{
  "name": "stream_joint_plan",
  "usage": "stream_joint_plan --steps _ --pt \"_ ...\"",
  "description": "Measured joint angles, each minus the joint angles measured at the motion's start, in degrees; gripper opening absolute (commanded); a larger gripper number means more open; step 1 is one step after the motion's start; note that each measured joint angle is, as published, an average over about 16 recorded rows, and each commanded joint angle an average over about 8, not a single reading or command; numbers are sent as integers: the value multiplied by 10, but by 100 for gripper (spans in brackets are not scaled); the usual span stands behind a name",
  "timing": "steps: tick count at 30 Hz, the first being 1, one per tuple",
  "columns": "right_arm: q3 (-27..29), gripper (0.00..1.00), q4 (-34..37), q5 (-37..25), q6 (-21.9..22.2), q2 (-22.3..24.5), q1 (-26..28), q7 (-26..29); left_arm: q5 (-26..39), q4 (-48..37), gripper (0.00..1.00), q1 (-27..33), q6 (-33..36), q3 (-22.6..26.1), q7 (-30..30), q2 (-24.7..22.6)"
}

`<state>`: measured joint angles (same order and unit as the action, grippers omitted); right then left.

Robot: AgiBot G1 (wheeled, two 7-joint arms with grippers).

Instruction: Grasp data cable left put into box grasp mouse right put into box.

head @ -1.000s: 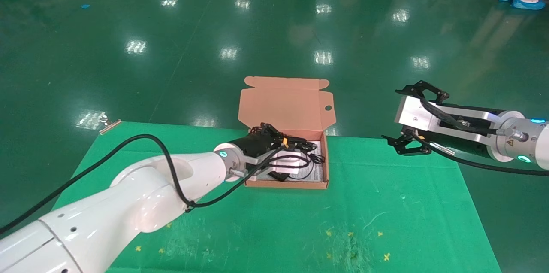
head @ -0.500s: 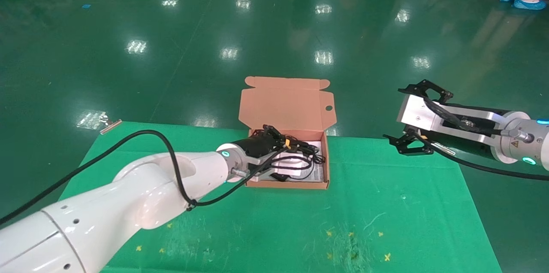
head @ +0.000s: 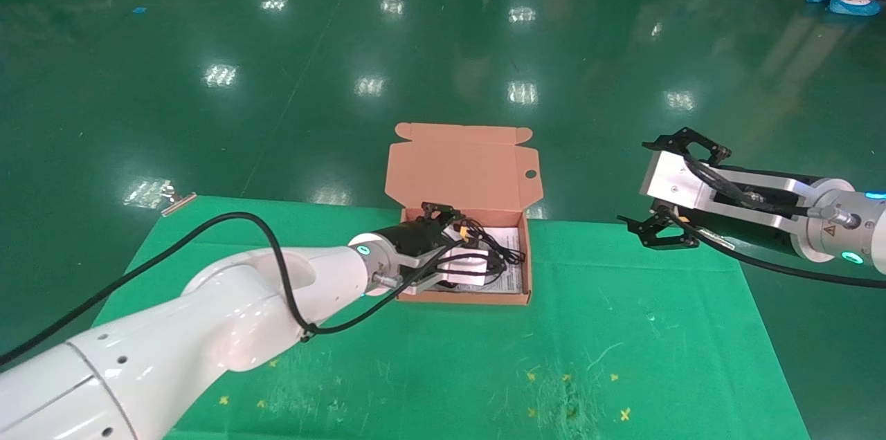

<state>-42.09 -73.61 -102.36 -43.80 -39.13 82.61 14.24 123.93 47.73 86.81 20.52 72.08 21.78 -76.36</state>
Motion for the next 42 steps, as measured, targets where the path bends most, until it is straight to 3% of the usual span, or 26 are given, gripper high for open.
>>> stream_joint_plan --steps 10,17,42 --pt "9 100 -7 -7 1 -5 34 -16 -3 6 100 48 12 -31 33 27" --pt "19 100 -8 11 -20 -5 37 -23 -39 19 100 45 46 -62 33 50" --pt "111 100 -5 238 -174 13 -57 -28 -350 114 100 -72 287 -261 -24 195"
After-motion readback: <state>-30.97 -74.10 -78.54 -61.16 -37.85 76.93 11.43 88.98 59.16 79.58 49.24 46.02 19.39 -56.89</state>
